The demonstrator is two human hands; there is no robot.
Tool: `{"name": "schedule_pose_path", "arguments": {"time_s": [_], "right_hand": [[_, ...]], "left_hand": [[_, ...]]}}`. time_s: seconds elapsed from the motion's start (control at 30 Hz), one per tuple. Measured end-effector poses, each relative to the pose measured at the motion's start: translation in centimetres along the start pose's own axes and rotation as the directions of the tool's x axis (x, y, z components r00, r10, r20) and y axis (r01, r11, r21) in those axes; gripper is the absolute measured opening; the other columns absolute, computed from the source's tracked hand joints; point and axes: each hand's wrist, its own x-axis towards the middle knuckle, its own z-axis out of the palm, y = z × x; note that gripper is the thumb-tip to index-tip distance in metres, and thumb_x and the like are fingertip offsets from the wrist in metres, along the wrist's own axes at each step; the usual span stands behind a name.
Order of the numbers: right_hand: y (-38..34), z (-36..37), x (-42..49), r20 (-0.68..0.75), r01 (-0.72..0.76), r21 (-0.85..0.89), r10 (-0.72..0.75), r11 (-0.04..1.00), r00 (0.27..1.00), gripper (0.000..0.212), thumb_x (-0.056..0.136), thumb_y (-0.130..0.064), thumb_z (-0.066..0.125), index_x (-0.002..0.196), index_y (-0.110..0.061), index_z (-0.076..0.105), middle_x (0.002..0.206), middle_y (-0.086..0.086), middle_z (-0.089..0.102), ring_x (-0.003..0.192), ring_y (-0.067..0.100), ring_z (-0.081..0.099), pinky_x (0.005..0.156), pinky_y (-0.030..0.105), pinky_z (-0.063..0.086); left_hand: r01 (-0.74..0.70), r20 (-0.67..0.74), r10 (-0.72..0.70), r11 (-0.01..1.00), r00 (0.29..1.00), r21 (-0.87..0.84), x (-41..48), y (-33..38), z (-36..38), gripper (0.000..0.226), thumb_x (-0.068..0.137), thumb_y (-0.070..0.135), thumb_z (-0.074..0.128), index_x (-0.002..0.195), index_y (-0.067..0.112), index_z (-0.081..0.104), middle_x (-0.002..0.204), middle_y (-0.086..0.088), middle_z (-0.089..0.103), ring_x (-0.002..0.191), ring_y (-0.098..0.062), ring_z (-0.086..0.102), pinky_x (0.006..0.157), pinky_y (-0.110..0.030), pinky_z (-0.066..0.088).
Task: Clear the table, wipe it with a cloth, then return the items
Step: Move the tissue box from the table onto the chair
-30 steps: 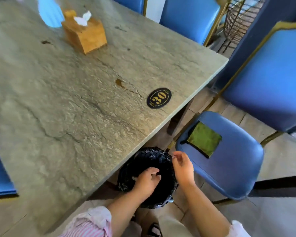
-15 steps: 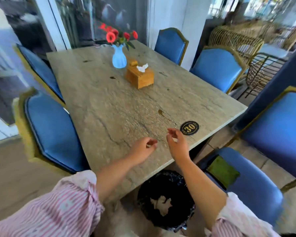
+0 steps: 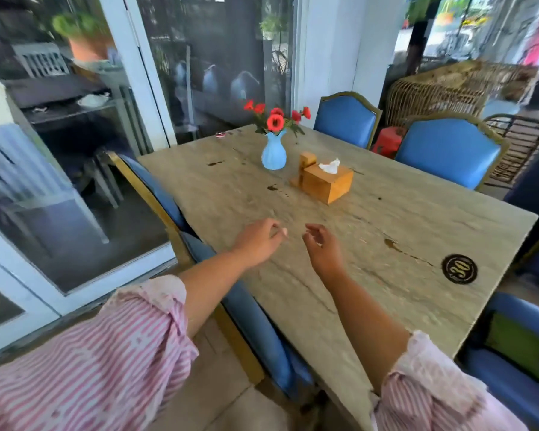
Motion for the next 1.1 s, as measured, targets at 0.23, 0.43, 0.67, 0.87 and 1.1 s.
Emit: {"name": "schedule_pose_path", "arguments": {"time_s": [0.23,0.43,0.67,0.87,1.1], "right_hand": [[-3.3,8.0,3.4,-0.006,-0.050,-0.007,0.050,0.999,0.999,0.029,0.093,-0.021,0.054,0.120,-0.012,0.060,0.115,0.006,0.062,0.108,0.019,0.056,0.090,0.030,0.044],[-3.9,13.1,8.4,-0.041,-0.069,-0.017,0.068,0.997,0.997,0.029,0.093,-0.023,0.053,0.120,-0.014,0.060,0.119,0.006,0.062,0.106,0.018,0.057,0.091,0.037,0.048],[-4.6,17.1,15.4,-0.101,-0.151,0.025,0.153,0.988,0.983,0.030,0.094,-0.022,0.051,0.122,-0.012,0.059,0.122,0.006,0.060,0.105,0.017,0.055,0.086,0.031,0.045],[-3.7,17.6,19.1,-0.206,-0.236,0.104,0.254,0.966,0.945,0.029,0.095,-0.021,0.051,0.122,-0.012,0.059,0.119,0.004,0.061,0.095,0.014,0.054,0.075,0.025,0.042],[0.3,14.3,23.0,-0.495,-0.391,0.252,0.465,0.885,0.734,0.033,0.093,-0.018,0.048,0.124,-0.008,0.054,0.122,0.010,0.059,0.106,0.028,0.057,0.080,0.031,0.042]], "left_hand": [[-0.004,0.010,0.005,0.996,1.000,-0.090,3.7,-7.8,-5.7,0.043,0.096,0.040,0.042,0.129,0.012,0.050,0.135,-0.008,0.053,0.124,-0.023,0.049,0.096,-0.031,0.041],[-0.012,0.030,0.014,0.996,0.999,-0.093,9.0,-12.2,-7.4,0.042,0.096,0.041,0.042,0.127,0.014,0.051,0.134,-0.007,0.053,0.121,-0.023,0.050,0.087,-0.026,0.037],[-0.057,0.106,0.064,0.997,0.992,-0.061,16.7,-15.0,-9.8,0.046,0.095,0.041,0.044,0.130,0.012,0.049,0.137,-0.007,0.050,0.125,-0.022,0.048,0.093,-0.026,0.037],[-0.107,0.125,0.118,0.990,0.985,-0.097,22.7,-15.1,-9.4,0.043,0.094,0.036,0.049,0.126,0.008,0.053,0.132,-0.008,0.056,0.122,-0.022,0.051,0.099,-0.029,0.039],[-0.104,0.239,0.143,0.980,0.960,-0.171,29.7,-12.7,-6.2,0.046,0.095,0.036,0.047,0.133,0.010,0.046,0.140,-0.008,0.049,0.127,-0.022,0.048,0.102,-0.028,0.037]]}}
